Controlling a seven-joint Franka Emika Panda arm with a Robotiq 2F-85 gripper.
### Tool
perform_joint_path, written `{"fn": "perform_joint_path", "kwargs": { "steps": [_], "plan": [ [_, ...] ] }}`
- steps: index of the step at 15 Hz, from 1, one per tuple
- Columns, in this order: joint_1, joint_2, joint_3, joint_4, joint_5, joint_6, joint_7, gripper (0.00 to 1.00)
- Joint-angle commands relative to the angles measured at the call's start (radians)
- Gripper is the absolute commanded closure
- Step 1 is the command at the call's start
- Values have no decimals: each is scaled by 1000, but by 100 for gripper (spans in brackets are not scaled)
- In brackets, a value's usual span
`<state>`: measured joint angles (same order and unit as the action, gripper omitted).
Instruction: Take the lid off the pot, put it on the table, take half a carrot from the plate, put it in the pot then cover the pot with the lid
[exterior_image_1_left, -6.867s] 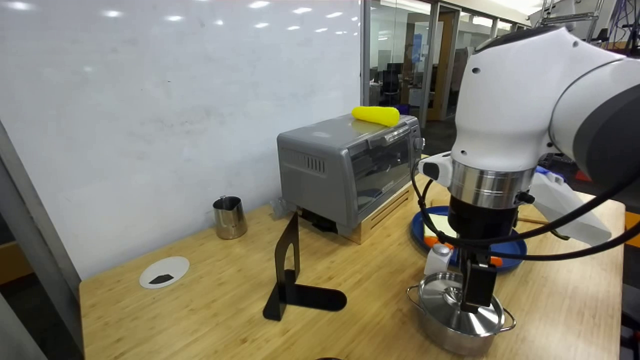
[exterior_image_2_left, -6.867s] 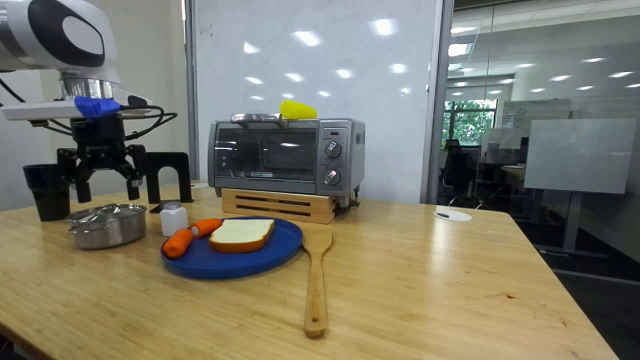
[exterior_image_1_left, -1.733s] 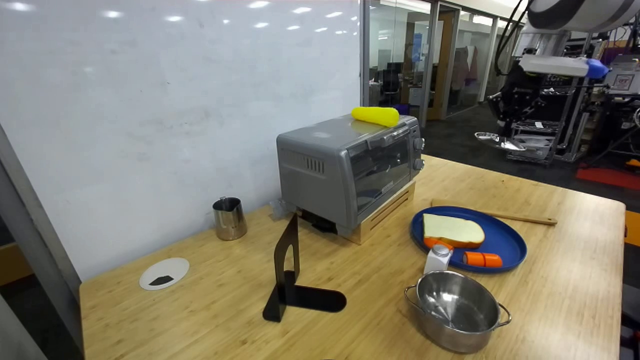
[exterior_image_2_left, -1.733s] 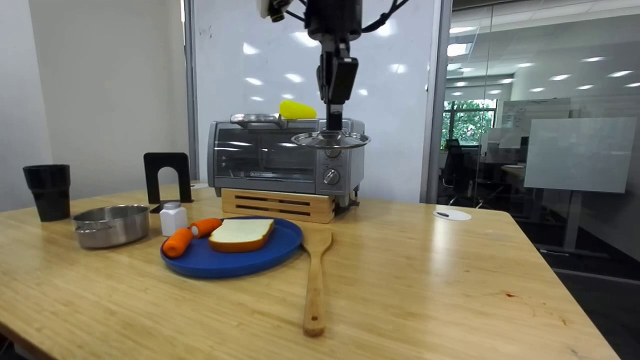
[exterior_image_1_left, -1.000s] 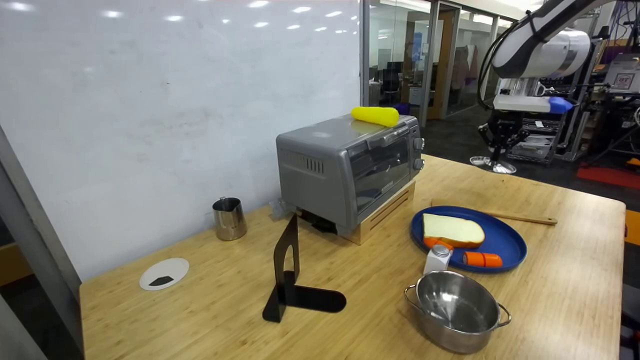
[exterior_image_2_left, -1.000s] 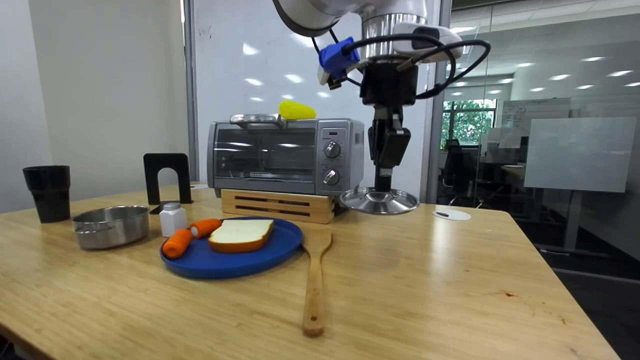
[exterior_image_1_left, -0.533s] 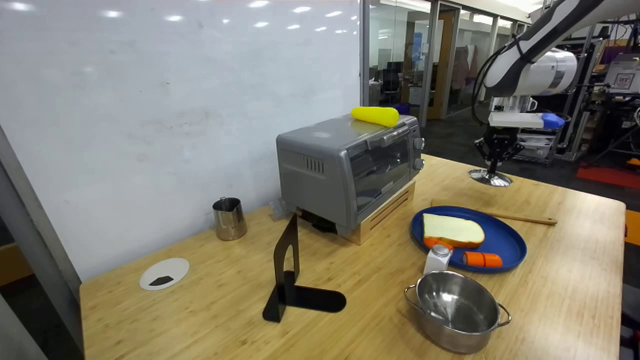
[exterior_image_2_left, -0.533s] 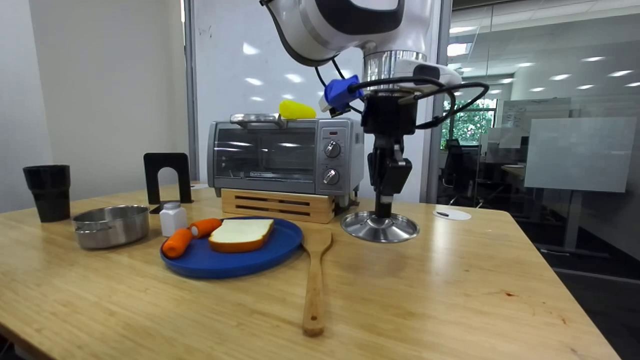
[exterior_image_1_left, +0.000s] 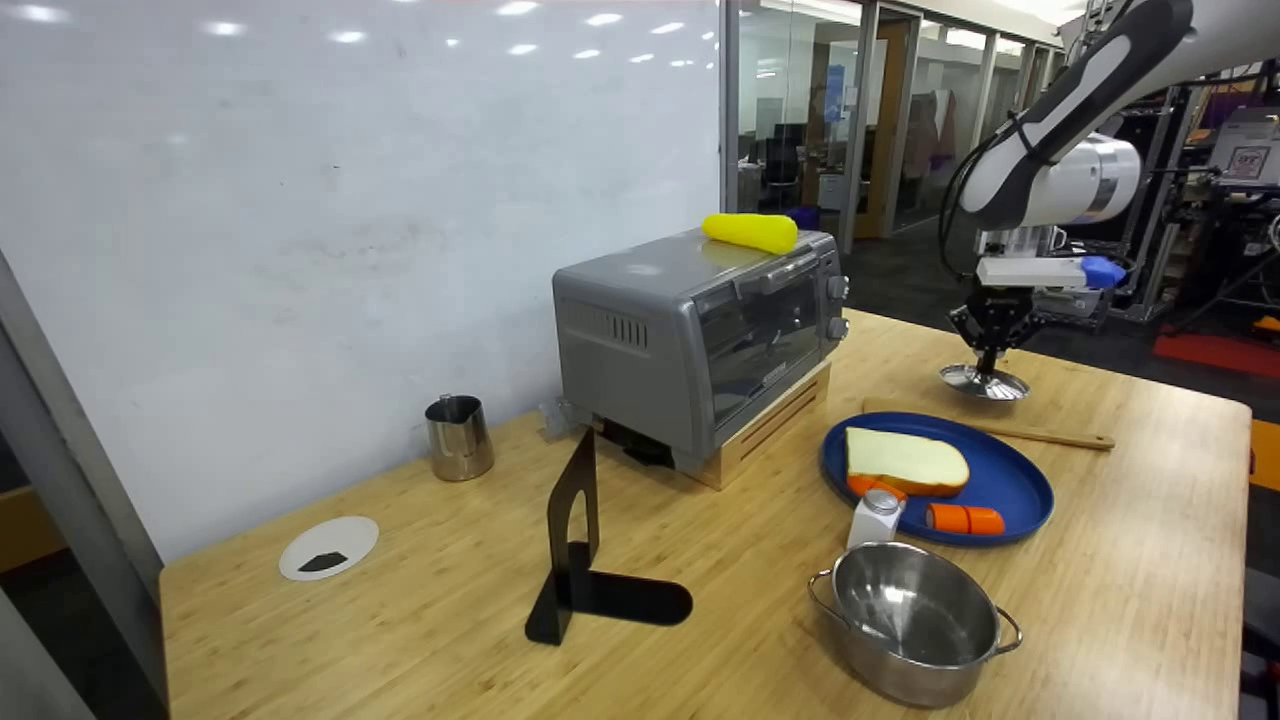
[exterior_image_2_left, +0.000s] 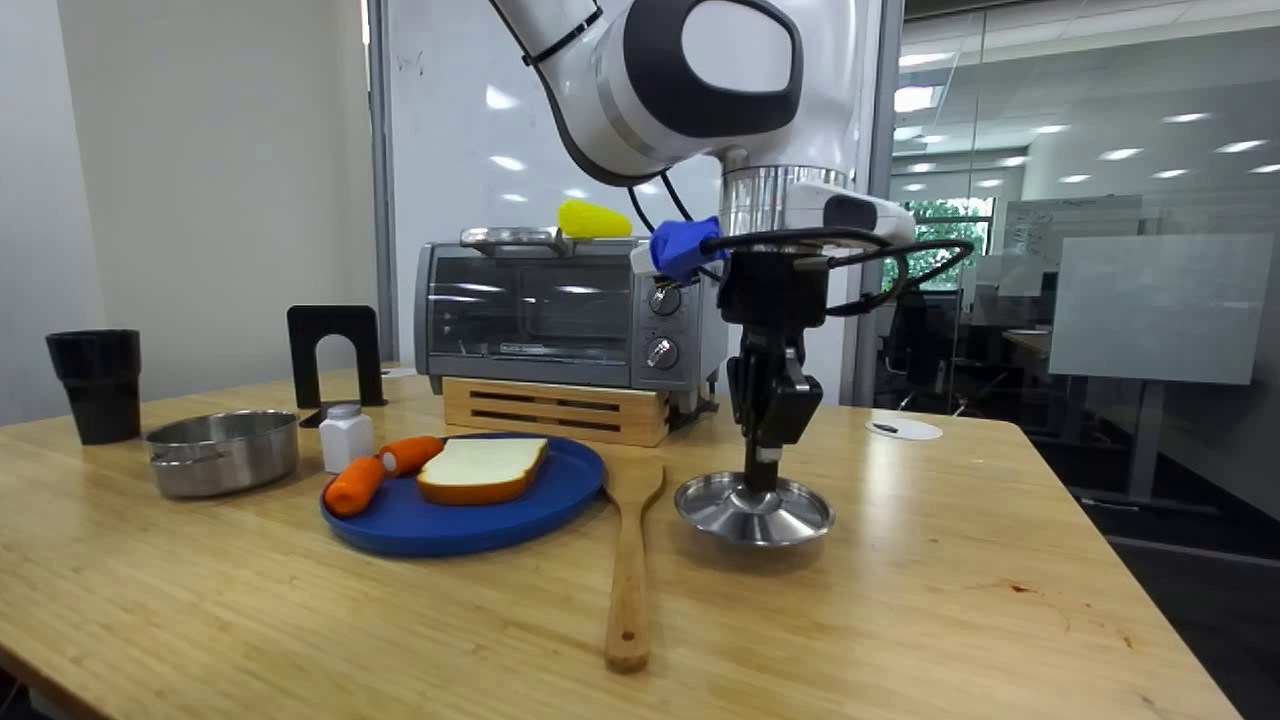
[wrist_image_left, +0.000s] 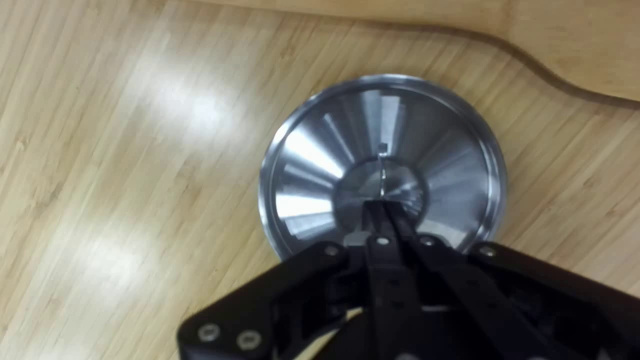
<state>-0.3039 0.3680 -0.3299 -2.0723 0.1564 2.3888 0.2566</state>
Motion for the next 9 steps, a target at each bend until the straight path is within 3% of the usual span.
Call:
{"fn": "perform_joint_path", "kwargs": {
  "steps": [1,2,4,9],
  "plan": [
    [-2,1,4,-26,-25,50,-26,99],
    [3,-6,1,-35,-39,58,-29,72],
    [10,-28,-1,-55,-68,69,-38,67],
    [50,-138,7,-126,-139,87,-44,31]
  ]
}}
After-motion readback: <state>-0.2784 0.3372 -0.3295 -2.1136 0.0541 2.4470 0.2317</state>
